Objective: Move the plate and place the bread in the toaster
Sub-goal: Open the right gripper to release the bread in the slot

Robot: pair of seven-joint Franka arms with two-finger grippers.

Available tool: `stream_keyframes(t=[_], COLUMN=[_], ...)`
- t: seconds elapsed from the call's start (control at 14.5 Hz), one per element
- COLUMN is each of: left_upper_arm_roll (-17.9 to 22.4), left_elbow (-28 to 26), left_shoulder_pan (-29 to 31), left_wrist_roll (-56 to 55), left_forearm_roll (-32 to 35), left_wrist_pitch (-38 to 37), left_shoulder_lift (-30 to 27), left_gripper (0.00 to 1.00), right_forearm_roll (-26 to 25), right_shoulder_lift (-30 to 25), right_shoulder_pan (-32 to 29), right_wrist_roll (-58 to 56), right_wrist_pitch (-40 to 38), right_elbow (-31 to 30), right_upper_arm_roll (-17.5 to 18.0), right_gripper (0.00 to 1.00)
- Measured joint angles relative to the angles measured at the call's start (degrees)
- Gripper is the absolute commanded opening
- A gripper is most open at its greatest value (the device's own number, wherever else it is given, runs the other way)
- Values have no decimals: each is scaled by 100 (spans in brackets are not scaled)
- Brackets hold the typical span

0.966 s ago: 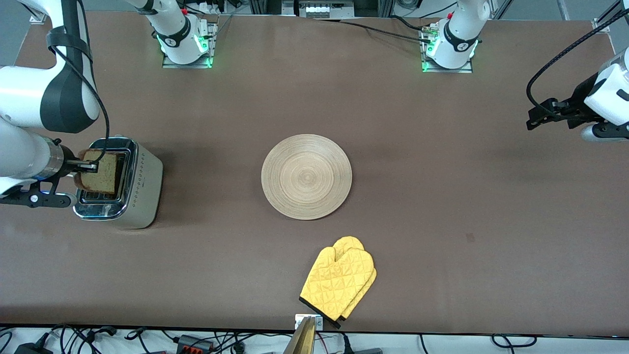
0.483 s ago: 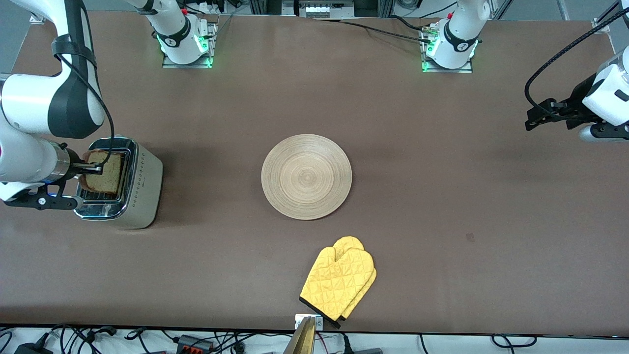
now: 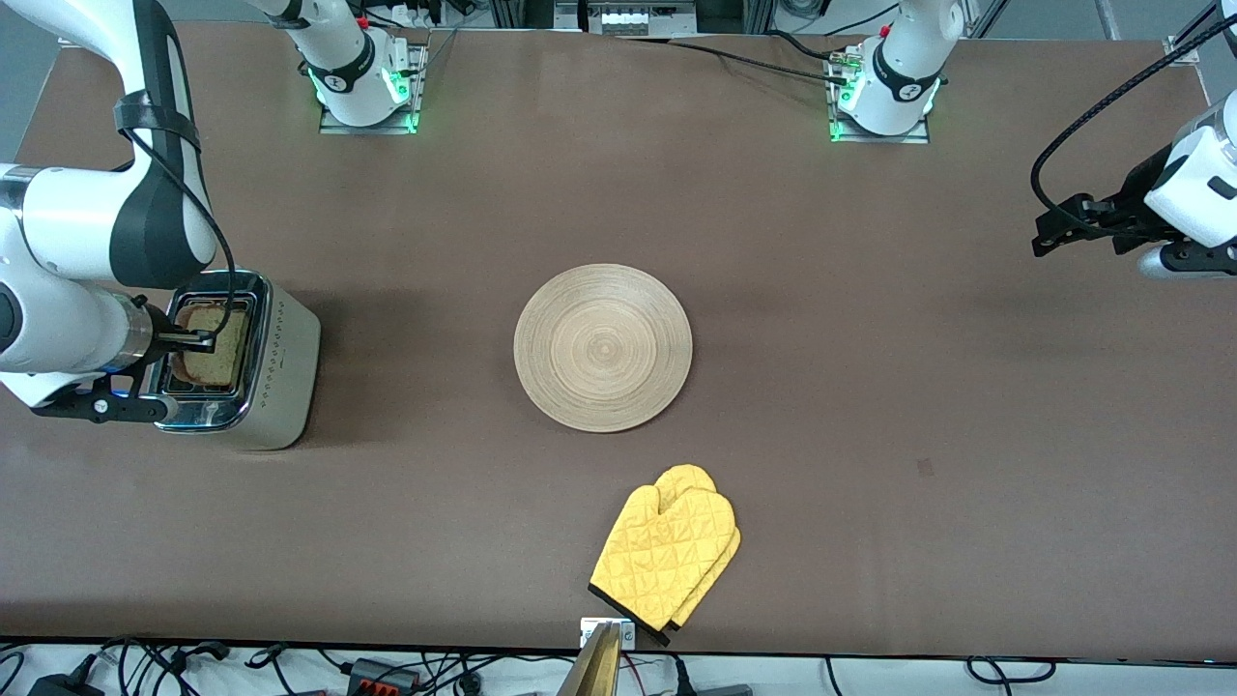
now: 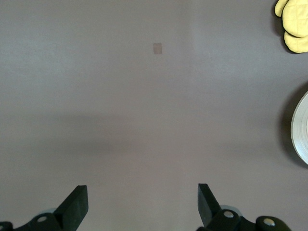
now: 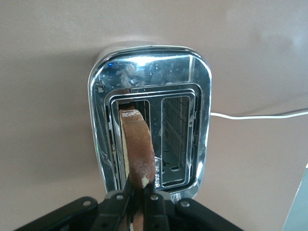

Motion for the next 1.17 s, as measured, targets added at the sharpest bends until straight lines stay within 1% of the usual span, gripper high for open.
stream_keyframes(t=[0.34,0.41,0.48,0.76,0.97,1.03,1.17], left_upper_arm_roll=[0,0,0,-5,-8,-8,-8], left_elbow=[-1,-1,-1,0,0,0,0], left_shoulder_pan=[0,0,0,-11,-17,-18,-18], left_wrist_roll=[41,48,54,63,66,67,68], left_forearm_roll=[0,0,0,0,0,0,0], left_wrist_pitch=[11,27,47,85,103,105,108], left_shoulder_lift=[0,0,0,0,0,0,0], left_gripper=[100,100,100,100,100,100,100], right_forearm_roll=[53,113,146,318,332,374,631], right_shoulder_lift=[7,7,7,-29,-295,-405,-579], right_shoulder_pan=[-106,-120,-126,-217,-215,-213,-215], right_wrist_roll=[0,0,2,162,165,165,163], right_wrist_pitch=[102,116,131,150,160,172,165], right_elbow=[-255,-294,-333,-357,-284,-205,67], right_upper_arm_roll=[-1,-1,-1,-2,7,9,7], right_gripper=[0,29,99,100,100,100,100])
